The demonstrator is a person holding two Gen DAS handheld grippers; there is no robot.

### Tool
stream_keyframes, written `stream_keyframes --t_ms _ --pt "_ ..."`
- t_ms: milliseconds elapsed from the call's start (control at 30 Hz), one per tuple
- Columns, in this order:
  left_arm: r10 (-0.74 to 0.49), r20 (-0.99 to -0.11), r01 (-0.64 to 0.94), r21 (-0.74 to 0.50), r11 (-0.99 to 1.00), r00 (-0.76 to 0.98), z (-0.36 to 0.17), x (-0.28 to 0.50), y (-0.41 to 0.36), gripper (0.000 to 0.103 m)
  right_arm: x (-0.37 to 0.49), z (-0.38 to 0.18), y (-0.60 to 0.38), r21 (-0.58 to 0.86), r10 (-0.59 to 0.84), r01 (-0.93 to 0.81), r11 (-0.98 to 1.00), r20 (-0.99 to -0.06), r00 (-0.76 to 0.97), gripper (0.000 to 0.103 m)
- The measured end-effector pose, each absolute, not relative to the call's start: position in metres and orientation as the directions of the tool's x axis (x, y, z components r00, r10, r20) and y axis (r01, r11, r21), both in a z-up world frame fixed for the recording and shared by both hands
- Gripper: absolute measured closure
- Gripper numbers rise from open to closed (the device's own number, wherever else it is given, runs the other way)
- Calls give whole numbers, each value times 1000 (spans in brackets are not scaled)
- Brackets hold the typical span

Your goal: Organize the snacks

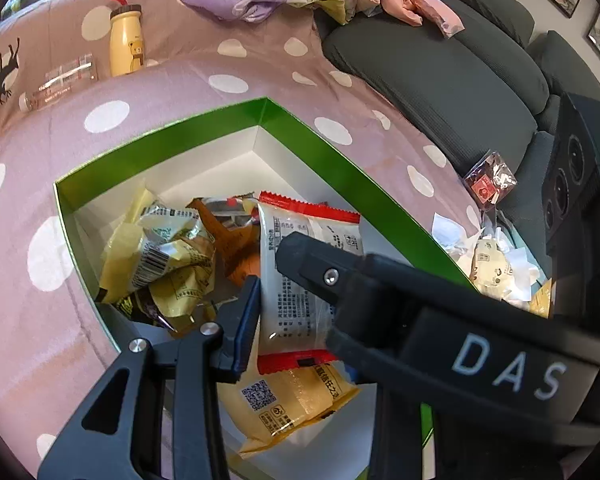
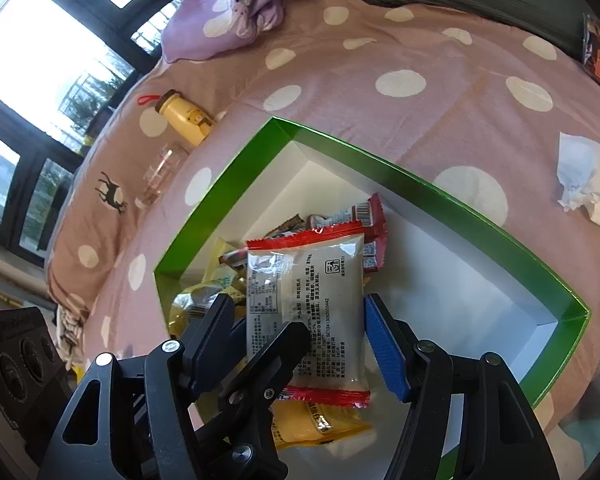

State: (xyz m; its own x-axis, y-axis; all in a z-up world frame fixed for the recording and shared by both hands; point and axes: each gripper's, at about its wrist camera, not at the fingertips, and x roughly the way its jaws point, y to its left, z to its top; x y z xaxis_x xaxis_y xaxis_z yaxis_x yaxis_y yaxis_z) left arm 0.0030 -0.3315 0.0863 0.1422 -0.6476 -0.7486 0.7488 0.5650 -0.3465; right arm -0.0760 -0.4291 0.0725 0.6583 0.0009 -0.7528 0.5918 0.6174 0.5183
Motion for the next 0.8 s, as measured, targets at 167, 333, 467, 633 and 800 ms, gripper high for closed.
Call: stream_keyframes --t_ms 167,333,467,633,800 --pt "-653 -744 752 -350 559 140 88 3 -328 65 -75 74 -427 485 -29 611 625 -768 640 30" --pt "-650 -733 762 -301 573 201 101 1 -317 55 -78 81 -426 481 -54 604 635 -753 656 24" --pt "-667 -701 746 -298 595 252 115 8 -293 42 -82 91 -420 480 -82 585 654 -723 686 24" --pt "-652 -660 701 -261 664 373 128 25 -235 27 -79 104 -407 493 -82 537 684 -680 728 20" --pt "-547 -656 545 -238 804 520 132 56 -158 23 -74 113 -394 485 -100 514 707 -652 752 18"
